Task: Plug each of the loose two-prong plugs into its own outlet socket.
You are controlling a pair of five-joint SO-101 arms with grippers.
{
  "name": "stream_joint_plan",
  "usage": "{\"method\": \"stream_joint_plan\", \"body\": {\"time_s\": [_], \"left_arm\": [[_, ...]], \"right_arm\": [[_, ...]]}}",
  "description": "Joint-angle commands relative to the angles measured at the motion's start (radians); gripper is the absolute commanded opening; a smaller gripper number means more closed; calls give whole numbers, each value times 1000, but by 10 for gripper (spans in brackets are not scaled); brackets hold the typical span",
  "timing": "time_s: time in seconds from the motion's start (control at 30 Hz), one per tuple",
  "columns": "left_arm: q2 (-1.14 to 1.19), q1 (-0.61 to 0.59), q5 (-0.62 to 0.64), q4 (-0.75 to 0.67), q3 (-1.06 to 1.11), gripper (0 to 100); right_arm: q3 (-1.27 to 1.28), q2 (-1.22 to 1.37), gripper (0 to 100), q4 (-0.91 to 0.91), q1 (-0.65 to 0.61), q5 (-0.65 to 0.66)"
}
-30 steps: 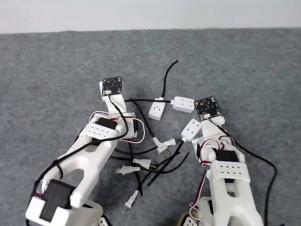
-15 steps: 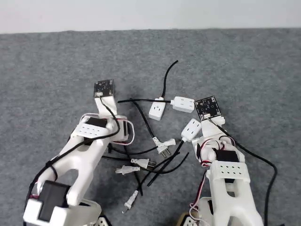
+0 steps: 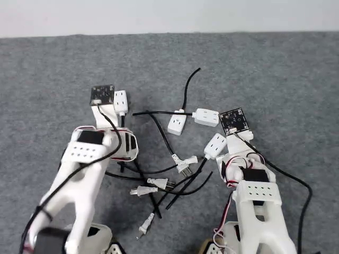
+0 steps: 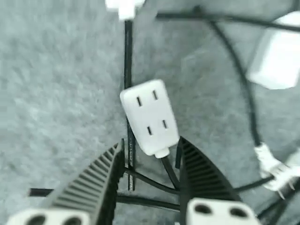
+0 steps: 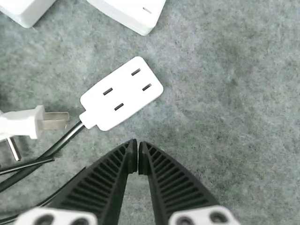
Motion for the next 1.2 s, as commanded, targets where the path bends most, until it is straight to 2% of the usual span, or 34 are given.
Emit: {"method": "stream_joint_plan", "body": {"time_s": [0.0, 0.13, 0.27, 0.43, 0.63, 1.0, 1.17], "left_arm": [[-143, 71, -15, -29, 42, 164], [-91, 84, -12, -187, 114, 166], [61, 83, 28, -261, 101, 166], [218, 74, 74, -267, 31, 163], [215, 3, 115, -267, 22, 163], [334, 69, 115, -344, -73, 164], [439, 78, 71, -253, -197, 164]], "right_arm": [[-8, 2, 9, -16, -7, 12], [-8, 2, 9, -15, -7, 12], [-8, 2, 9, -13, -7, 12], [-8, 2, 9, -13, -7, 12], [-8, 2, 9, -13, -7, 12], [-8, 2, 9, -13, -7, 12], [-8, 2, 9, -13, -7, 12]]}}
